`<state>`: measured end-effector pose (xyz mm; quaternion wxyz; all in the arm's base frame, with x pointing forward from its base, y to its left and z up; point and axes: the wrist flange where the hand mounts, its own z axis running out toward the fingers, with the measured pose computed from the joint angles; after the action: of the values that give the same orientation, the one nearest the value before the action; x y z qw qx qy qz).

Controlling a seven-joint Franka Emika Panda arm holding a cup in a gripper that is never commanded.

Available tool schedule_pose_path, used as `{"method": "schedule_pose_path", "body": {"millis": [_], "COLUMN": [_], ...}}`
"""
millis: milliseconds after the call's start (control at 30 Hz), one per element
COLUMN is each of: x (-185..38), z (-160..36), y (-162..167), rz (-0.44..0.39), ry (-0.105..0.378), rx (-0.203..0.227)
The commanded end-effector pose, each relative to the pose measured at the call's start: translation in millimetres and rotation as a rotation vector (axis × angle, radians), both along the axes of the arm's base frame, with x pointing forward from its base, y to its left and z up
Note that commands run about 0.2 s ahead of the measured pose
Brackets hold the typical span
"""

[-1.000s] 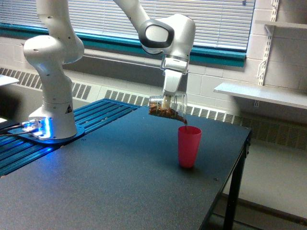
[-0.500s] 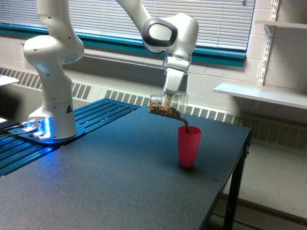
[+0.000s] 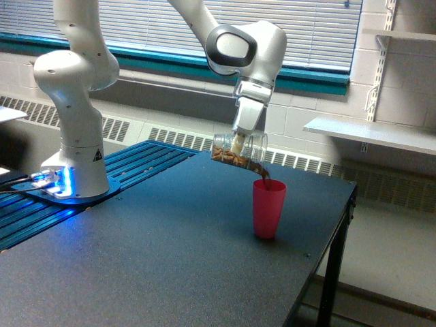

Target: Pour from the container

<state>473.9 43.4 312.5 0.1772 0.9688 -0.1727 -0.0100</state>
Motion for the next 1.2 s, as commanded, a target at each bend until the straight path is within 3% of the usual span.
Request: {"method": "schedule_pose_path", "body": {"millis": [33, 667, 1200], "x": [2.5, 5.3, 11.1], "z": [1.9, 2.0, 4.4], "y": [5.9, 8.5, 6.6], "rz": [0.024, 0.043, 0.043], "ry": [0.010, 0.059, 0.108], "rx": [-0.013, -0.040, -0.033]}}
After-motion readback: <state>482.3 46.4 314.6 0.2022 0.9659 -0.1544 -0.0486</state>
